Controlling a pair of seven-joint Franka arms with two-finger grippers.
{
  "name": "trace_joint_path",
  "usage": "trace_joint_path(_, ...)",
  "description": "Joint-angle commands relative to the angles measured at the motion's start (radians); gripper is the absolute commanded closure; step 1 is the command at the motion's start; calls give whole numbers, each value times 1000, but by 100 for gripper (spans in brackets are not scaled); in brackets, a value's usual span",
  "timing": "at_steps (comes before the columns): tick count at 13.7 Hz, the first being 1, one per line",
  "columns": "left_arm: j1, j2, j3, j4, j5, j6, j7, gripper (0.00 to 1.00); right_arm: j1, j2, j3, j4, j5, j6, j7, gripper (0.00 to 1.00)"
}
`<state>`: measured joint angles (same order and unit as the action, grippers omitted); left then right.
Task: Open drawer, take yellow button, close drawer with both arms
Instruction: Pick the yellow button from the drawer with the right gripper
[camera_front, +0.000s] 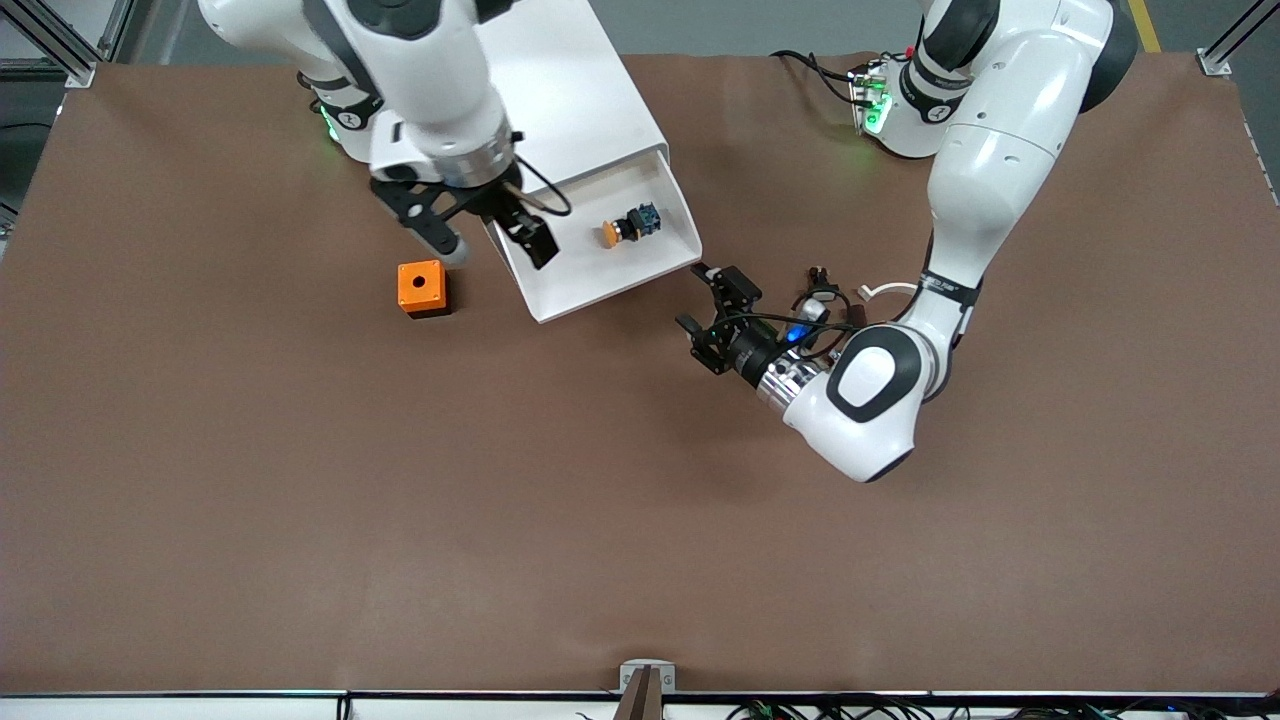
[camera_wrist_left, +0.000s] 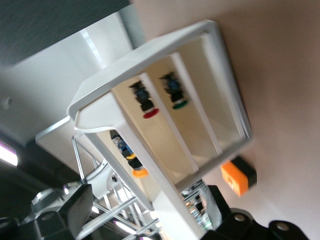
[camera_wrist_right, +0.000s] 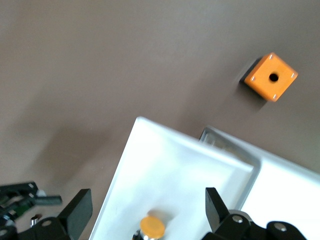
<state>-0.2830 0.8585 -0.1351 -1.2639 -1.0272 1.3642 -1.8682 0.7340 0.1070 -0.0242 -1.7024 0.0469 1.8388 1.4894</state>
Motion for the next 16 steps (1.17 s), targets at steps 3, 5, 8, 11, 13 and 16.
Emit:
trace_joint_path(3, -56, -12, 167, 106, 5, 58, 477, 0, 105, 55, -16, -19, -2, 71, 168, 0)
trace_joint_path(5, -105, -53, 228, 104, 85, 123, 655, 0, 155, 98, -16, -19, -5, 105, 238, 0)
trace_joint_path(8, -136, -107, 235, 104, 238, 241, 762, 0, 202, 163, -16, -17, -7, 138, 281, 0)
trace_joint_path(11, -162, -165, 229, 103, 399, 321, 787, 0, 231, 200, -16, -16, -7, 161, 321, 0)
trace_joint_path(13, -188, -183, 230, 98, 508, 346, 810, 0, 232, 206, -16, -16, -7, 162, 321, 11)
trace_joint_path(16, -220, -182, 229, 97, 634, 377, 814, 0, 229, 207, -14, -13, 8, 168, 318, 41)
